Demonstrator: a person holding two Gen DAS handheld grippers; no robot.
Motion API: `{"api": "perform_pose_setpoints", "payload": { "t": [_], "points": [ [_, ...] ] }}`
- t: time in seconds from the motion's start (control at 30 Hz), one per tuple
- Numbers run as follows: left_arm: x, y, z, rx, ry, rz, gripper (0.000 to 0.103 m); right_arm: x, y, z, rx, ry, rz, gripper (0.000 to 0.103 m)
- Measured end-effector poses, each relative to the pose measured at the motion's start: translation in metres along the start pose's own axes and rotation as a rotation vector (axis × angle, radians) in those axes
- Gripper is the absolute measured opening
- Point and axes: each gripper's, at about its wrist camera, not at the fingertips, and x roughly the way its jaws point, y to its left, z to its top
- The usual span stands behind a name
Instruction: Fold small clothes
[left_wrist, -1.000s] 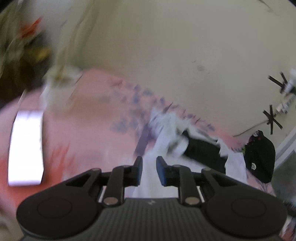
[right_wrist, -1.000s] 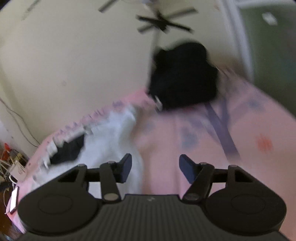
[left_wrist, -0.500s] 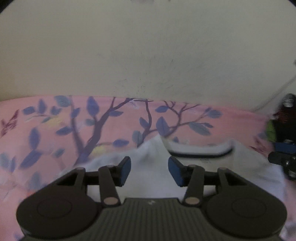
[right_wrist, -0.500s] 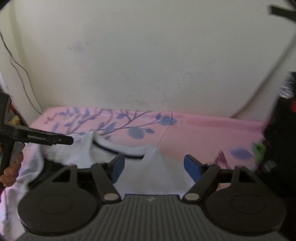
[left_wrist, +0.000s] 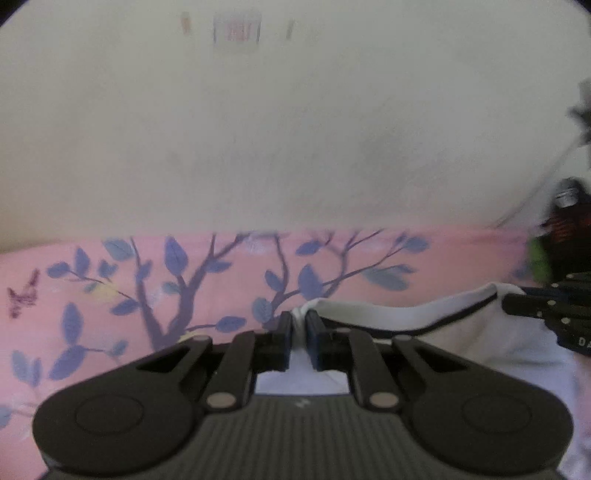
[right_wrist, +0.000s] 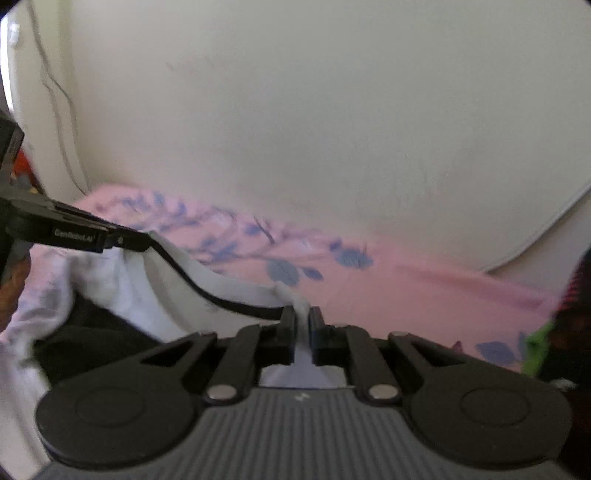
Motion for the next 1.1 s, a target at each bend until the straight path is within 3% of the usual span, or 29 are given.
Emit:
{"api": "perform_pose_setpoints", "payload": {
  "t": [0.13, 0.37, 0.53, 0.63, 0.7, 0.77, 0.8, 0.83, 0.87, 0.93, 1.0, 1.1],
  "points": [
    [-0.078, -0.009, -0.031, 0.012, -0.091, -0.055, 0.009, -0.079, 0.039, -0.022, -0.048, -0.101, -0.002, 0.001],
    [-0.186, -0.008, -0.149, -0.015, -0.184, -0.153, 0.010, -0.186, 0.099, -0.115, -0.062, -0.175, 0.006, 0.000],
    [-0.217, -0.004, -0.236, -0.082, -0.160, -0.197, 0.010, -0.222, 0.131, -0.183, 0.015, -0.174, 0.022, 0.000],
    [-0.211, -0.003, -0.272, -0.136, -0.109, -0.202, 0.014, -0.220, 0.140, -0.218, 0.063, -0.148, -0.017, 0.000],
    [-0.197, 0.000, -0.285, -0.178, -0.058, -0.206, 0.020, -0.207, 0.141, -0.236, 0.086, -0.096, -0.068, 0.002],
    [-0.194, 0.006, -0.296, -0.207, -0.045, -0.229, 0.030, -0.202, 0.135, -0.245, 0.128, -0.054, -0.047, 0.004],
    [-0.199, 0.009, -0.299, -0.210, -0.045, -0.235, 0.040, -0.206, 0.132, -0.246, 0.149, -0.052, -0.026, 0.016],
    [-0.208, 0.013, -0.299, -0.206, -0.063, -0.237, 0.043, -0.213, 0.129, -0.245, 0.163, -0.056, 0.012, 0.038],
    [-0.219, 0.018, -0.299, -0.202, -0.102, -0.238, 0.046, -0.223, 0.128, -0.245, 0.171, -0.077, 0.044, 0.043],
    [-0.243, 0.033, -0.289, -0.216, -0.200, -0.223, 0.051, -0.242, 0.125, -0.238, 0.165, -0.136, 0.068, 0.043],
    [-0.253, 0.043, -0.270, -0.228, -0.277, -0.204, 0.051, -0.253, 0.121, -0.222, 0.163, -0.199, 0.037, 0.043],
    [-0.244, 0.053, -0.239, -0.229, -0.335, -0.150, 0.047, -0.244, 0.116, -0.195, 0.179, -0.264, -0.023, 0.043]
  ]
}}
